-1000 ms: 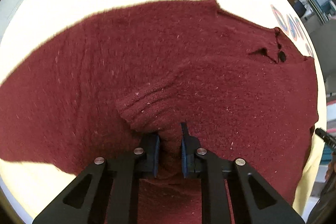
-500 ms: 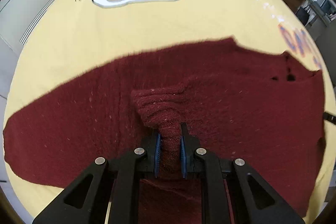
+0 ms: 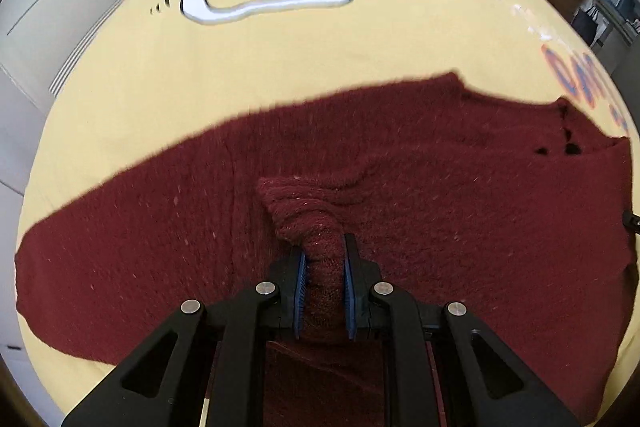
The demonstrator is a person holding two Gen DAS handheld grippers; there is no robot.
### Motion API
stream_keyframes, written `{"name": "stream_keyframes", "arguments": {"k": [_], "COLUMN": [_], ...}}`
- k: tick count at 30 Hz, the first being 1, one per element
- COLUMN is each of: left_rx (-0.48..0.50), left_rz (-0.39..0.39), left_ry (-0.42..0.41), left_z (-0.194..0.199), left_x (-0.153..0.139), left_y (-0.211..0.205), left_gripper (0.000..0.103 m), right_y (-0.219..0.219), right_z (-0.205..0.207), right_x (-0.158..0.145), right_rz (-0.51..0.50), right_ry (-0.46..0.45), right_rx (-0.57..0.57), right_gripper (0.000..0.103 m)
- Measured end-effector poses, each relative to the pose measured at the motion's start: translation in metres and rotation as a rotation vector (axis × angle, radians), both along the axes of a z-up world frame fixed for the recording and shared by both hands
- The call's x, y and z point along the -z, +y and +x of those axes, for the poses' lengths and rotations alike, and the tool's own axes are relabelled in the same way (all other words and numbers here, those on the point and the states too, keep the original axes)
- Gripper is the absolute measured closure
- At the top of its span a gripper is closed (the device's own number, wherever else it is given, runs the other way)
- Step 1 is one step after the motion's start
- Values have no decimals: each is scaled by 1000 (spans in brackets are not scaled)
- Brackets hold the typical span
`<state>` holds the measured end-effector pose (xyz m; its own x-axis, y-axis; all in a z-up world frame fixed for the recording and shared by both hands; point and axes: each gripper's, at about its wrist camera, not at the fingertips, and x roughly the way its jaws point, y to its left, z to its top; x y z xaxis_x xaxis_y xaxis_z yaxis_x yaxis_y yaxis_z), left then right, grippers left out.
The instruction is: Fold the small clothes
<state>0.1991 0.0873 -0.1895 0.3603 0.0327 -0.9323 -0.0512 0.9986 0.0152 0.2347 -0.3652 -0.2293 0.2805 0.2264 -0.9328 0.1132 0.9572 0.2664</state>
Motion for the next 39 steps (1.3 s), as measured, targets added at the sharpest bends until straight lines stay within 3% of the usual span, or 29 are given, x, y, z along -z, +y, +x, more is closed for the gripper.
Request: {"name": "stream_keyframes", "arguments": {"k": [5,7,8,9,10,11,12,13,16,17,21,26,30,39], "left_rx": [5,12,9,4,2,2,5,15,59,83,165,185,189,134], "left_rz": [13,9,9,11,14,13,10,2,-26,-33,-24,-56,-27,-43], "left_ry": [-17,-15,-11,-11,-13,-22,-36,-45,-83,-100,-148,-64,-17,-30], "left_z": [-4,-6,-6,-5,-6,-6,-7,-4,-4,-6,-13,-8,-19,-31], "left_x": [2,-3,-6,-11,-14,-19,-25,-28,-41,-44,-37,6,32,34], "left_y": [0,-2,-2,-3,-4,-6,-9,-18,-41,-51,-84,-99,-101,-65], "left_gripper": [85,81,78,66,47,38,23,15,1,1,1,1,1,1], "right_y": [7,10,13,18,23,29,36,46,78,91,142,171,159,97], "right_z": [3,3,3,1,-2,-4,-7,-10,-19,-22,-37,-47,-48,-42], "right_x": [-5,-13,-19,-26,-35,-42,-50,-57,-69,-70,-60,-26,1,5], "right_rz": [-33,-58,-83,-108,-132,-145,-155,-157,-140,-132,-140,-193,-241,-216], "right_ry": [9,-6,-22,-45,-74,-100,-129,-157,-212,-228,-267,-243,-208,-196], "right_rx": [-27,-27,-29,-35,-42,-51,-66,-88,-156,-183,-284,-324,-311,-214], "right_gripper": [79,70,55,35,27,22,21,21,9,0,0,0,0,1]}}
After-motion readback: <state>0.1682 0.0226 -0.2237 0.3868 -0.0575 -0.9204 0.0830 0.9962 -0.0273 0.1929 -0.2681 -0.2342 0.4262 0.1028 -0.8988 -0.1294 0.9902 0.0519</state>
